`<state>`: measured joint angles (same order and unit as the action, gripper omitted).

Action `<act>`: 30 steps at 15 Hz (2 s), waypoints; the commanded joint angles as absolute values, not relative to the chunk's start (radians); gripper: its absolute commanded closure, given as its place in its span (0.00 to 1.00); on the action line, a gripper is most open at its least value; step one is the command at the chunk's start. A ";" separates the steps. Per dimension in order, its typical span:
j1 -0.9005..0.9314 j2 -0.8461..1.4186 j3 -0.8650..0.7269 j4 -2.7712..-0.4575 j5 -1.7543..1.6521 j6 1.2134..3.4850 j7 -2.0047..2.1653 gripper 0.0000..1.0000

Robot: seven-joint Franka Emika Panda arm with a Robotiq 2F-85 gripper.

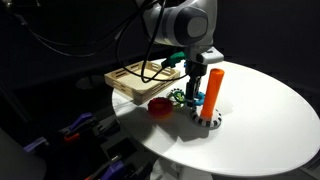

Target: Put the blue ring in the crate

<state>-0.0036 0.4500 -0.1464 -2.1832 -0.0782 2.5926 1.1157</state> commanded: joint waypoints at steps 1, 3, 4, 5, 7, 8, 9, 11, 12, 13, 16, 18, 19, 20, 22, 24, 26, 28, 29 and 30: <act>0.008 0.485 -0.160 -2.161 -0.035 2.629 1.099 0.00; 0.008 0.499 -0.160 -2.156 -0.021 2.638 1.097 0.00; 0.007 0.505 -0.159 -2.155 -0.011 2.642 1.093 0.00; 0.007 0.509 -0.159 -2.153 -0.005 2.647 1.092 0.00; 0.007 0.516 -0.160 -2.148 0.009 2.651 1.089 0.26; 0.008 0.518 -0.161 -2.147 0.013 2.653 1.090 0.34; 0.008 0.515 -0.162 -2.146 0.017 2.654 1.092 0.41; 0.010 0.510 -0.165 -2.145 0.023 2.655 1.095 0.60; 0.009 0.504 -0.165 -2.144 0.027 2.655 1.094 0.66; 0.009 0.499 -0.166 -2.144 0.030 2.656 1.094 0.75; 0.008 0.480 -0.160 -2.138 0.039 2.644 1.084 0.90; 0.013 0.470 -0.158 -2.133 0.037 2.640 1.082 0.90; 0.017 0.465 -0.158 -2.132 0.035 2.638 1.083 0.90; 0.018 0.459 -0.155 -2.130 0.036 2.636 1.080 0.90; 0.021 0.445 -0.144 -2.128 0.040 2.627 1.064 0.90; 0.016 0.422 -0.123 -2.132 0.053 2.612 1.028 0.90; 0.017 0.399 -0.112 -2.134 0.065 2.592 0.997 0.90; 0.029 0.372 -0.121 -2.132 0.053 2.554 0.994 0.90; 0.038 0.359 -0.130 -2.126 0.037 2.518 1.002 0.90; 0.046 0.348 -0.140 -2.119 0.020 2.478 1.018 0.90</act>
<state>0.0292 0.4025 -0.1189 -2.1292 0.0357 2.5795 1.0304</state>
